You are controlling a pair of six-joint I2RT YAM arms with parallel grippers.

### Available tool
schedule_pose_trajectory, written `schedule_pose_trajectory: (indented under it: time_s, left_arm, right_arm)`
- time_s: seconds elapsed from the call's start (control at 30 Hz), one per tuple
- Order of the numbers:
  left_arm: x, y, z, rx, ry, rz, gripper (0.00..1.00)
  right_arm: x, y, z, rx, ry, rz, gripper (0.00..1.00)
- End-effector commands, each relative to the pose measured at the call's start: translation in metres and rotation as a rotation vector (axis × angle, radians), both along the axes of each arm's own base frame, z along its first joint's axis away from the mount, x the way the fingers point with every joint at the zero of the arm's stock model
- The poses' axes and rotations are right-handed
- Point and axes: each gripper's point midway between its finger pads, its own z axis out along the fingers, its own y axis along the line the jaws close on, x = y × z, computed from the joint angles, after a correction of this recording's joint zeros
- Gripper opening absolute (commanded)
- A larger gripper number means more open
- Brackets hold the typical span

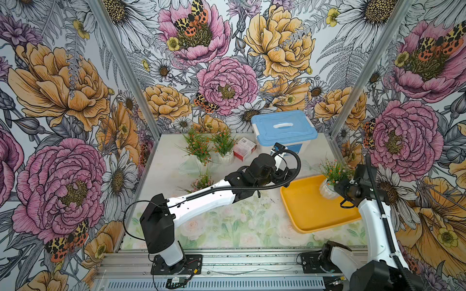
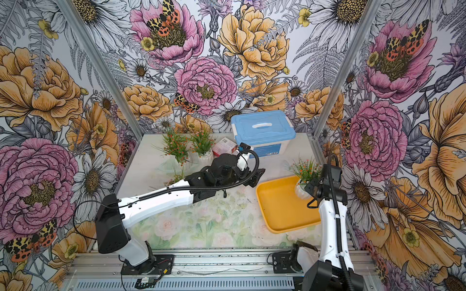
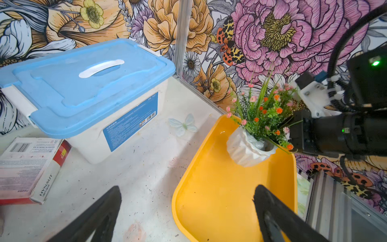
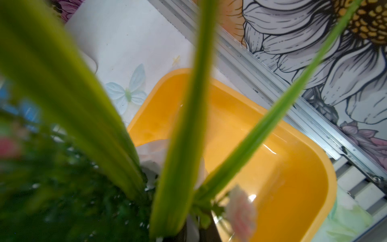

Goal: Put the potted gypsophila into the storage box
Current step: Place the baby's breath potted plant at the storage box.

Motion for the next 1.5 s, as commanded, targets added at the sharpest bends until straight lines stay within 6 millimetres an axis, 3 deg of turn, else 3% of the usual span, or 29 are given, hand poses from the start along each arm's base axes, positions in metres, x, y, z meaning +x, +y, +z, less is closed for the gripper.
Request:
schedule_pose_trajectory:
  time_s: [0.0, 0.17, 0.53, 1.0, 1.1, 1.2, 1.47]
  left_arm:
    - [0.013, 0.001, 0.008, 0.01, -0.035, 0.004, 0.99]
    - [0.028, 0.007, 0.007, -0.014, -0.022, 0.01, 0.99]
    - [0.053, 0.038, 0.003, -0.007, -0.001, 0.102, 0.99]
    - [0.052, 0.068, 0.003, -0.041, 0.007, 0.224, 0.99]
    - [0.05, 0.077, 0.005, -0.039, -0.006, 0.259, 0.99]
    - [0.047, 0.09, 0.008, -0.023, -0.023, 0.302, 0.99]
    - [0.017, 0.13, 0.015, 0.004, -0.029, 0.408, 0.99]
  right_arm:
    - [0.014, -0.01, 0.003, -0.016, -0.038, 0.013, 0.0]
    - [0.031, -0.019, -0.019, 0.024, -0.03, 0.024, 0.0]
    - [0.056, -0.041, -0.041, 0.003, 0.018, -0.011, 0.0]
    - [0.075, -0.059, -0.04, -0.03, 0.0, -0.065, 0.0]
    - [0.075, -0.056, -0.045, -0.009, 0.004, -0.064, 0.09]
    - [0.073, -0.054, -0.035, -0.015, -0.028, -0.074, 0.2]
    - [0.068, -0.046, 0.04, -0.097, -0.234, -0.04, 0.41]
